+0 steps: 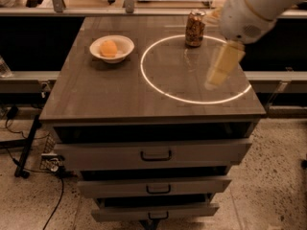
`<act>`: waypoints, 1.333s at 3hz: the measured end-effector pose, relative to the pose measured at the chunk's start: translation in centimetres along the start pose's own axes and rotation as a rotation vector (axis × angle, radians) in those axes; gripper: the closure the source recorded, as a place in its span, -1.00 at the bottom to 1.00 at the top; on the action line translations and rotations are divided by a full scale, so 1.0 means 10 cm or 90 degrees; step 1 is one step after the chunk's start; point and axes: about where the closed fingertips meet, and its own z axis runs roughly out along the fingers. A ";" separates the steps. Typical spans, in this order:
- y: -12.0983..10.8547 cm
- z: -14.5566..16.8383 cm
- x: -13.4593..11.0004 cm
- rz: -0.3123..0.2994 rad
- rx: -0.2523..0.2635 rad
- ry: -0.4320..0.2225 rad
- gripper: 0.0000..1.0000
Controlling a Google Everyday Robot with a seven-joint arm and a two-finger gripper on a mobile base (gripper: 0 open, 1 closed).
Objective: Pick orange from paper bowl and place on counter
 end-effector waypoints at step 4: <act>-0.61 0.89 -1.22 -0.024 -0.033 -0.188 -1.00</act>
Offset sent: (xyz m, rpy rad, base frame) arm 0.0246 0.0391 -0.0016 0.0476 -0.0139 0.0667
